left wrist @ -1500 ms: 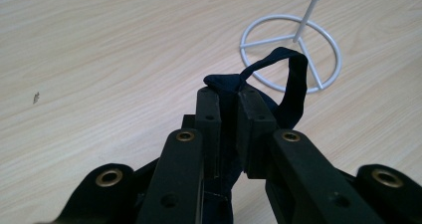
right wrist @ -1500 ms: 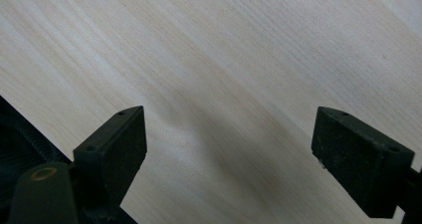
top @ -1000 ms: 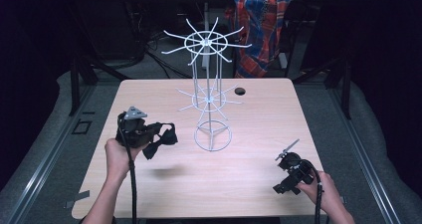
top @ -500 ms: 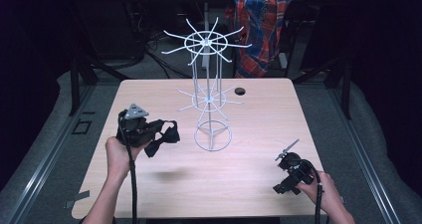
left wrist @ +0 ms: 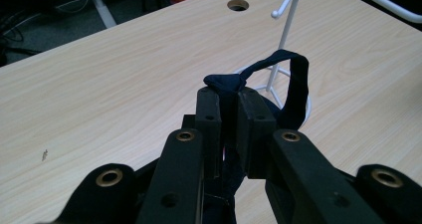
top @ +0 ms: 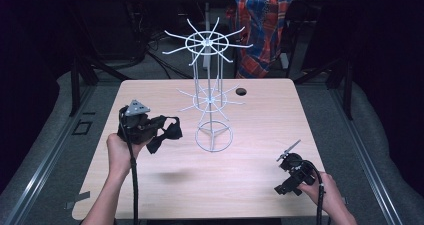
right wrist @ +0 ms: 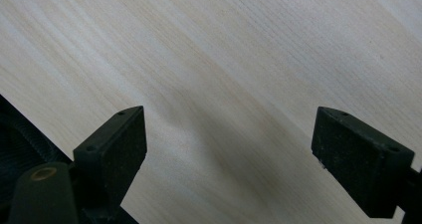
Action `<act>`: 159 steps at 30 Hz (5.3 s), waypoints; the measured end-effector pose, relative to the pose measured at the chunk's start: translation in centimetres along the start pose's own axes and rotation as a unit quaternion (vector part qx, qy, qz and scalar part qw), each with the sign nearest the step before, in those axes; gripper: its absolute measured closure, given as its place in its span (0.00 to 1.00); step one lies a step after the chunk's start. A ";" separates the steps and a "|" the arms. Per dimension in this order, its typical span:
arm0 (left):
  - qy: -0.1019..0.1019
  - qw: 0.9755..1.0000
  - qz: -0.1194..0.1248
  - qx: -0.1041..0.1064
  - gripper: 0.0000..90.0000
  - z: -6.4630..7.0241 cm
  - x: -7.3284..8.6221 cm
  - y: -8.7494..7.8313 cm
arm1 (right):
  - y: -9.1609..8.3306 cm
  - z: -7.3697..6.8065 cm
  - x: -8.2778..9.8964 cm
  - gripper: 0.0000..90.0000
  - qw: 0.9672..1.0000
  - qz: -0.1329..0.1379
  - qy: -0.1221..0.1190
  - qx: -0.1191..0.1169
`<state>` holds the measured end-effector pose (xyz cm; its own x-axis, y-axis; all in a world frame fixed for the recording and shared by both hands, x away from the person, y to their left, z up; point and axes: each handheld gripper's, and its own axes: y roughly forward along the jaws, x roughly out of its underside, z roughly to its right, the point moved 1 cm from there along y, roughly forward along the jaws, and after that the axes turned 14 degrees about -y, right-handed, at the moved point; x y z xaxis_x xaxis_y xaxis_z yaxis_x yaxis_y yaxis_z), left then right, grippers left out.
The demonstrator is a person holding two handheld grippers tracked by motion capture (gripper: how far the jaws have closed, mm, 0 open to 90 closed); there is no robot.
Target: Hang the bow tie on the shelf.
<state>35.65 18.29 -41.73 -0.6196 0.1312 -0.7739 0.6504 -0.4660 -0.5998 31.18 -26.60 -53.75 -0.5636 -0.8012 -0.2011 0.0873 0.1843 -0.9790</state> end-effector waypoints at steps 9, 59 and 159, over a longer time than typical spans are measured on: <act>-0.002 1.000 0.017 0.004 0.90 0.1 -0.9 -0.9 | 0.1 -0.1 0.0 0.16 1.000 0.005 0.004 0.002; -0.033 0.999 -0.021 0.034 0.90 0.8 -1.0 5.8 | 0.0 0.0 0.0 0.16 1.000 -0.002 0.000 0.003; -0.030 0.996 -0.089 0.003 0.16 -0.8 3.5 1.2 | 0.0 -0.1 0.1 0.16 1.000 0.015 0.008 0.002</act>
<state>34.57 18.94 -45.34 -0.7503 0.1599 -0.6415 0.5252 -0.4451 -0.7253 31.07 -26.60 -53.80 -0.5734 -0.7866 -0.2290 0.1072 0.2051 -0.9729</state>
